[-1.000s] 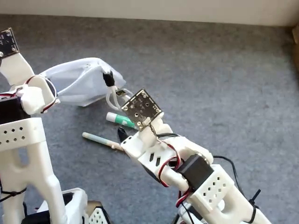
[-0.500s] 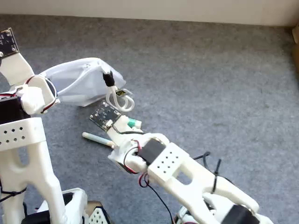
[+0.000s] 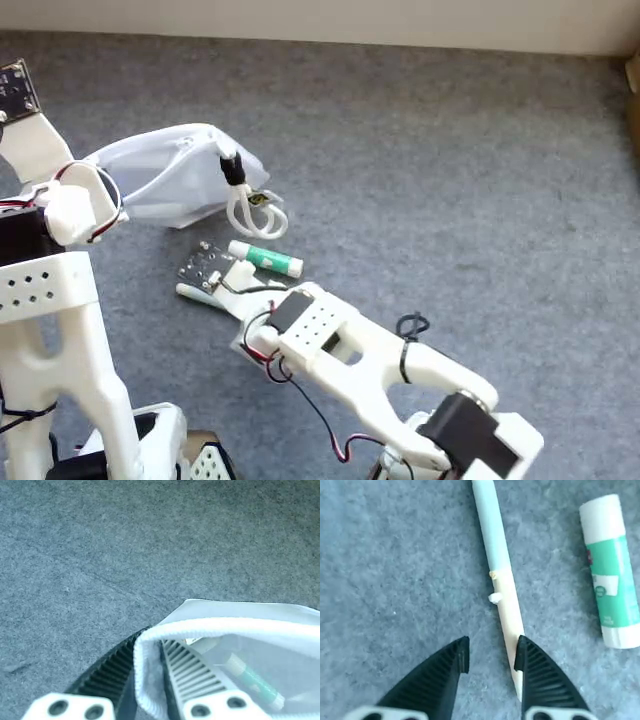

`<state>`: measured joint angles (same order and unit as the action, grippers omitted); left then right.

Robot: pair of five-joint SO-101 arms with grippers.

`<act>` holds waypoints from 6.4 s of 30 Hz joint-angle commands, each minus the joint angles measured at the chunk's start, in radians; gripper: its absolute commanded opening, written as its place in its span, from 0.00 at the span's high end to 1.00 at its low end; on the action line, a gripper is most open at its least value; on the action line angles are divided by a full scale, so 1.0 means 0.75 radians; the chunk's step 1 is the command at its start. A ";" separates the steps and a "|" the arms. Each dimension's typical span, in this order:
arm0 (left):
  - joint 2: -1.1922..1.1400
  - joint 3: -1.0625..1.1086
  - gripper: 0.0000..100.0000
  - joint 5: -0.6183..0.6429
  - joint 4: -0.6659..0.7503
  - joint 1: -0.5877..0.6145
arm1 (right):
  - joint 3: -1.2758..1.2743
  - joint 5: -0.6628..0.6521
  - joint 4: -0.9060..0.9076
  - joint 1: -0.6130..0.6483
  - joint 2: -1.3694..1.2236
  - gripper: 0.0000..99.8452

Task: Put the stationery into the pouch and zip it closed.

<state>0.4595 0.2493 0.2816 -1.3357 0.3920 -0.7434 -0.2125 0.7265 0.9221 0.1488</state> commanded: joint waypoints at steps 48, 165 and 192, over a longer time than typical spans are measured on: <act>-0.001 0.009 0.99 0.006 0.020 0.021 | 0.028 -0.516 0.422 -0.281 -0.093 0.84; 0.034 0.019 0.99 -0.166 -0.076 -0.306 | -0.191 0.164 -0.032 -0.056 1.452 1.00; 0.339 0.189 0.99 -0.158 -0.080 -0.314 | -0.195 0.256 -0.903 -0.011 1.580 1.00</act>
<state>0.7050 0.3905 0.1649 -1.4108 0.1680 -0.9014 -0.0269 0.1266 0.8884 1.3226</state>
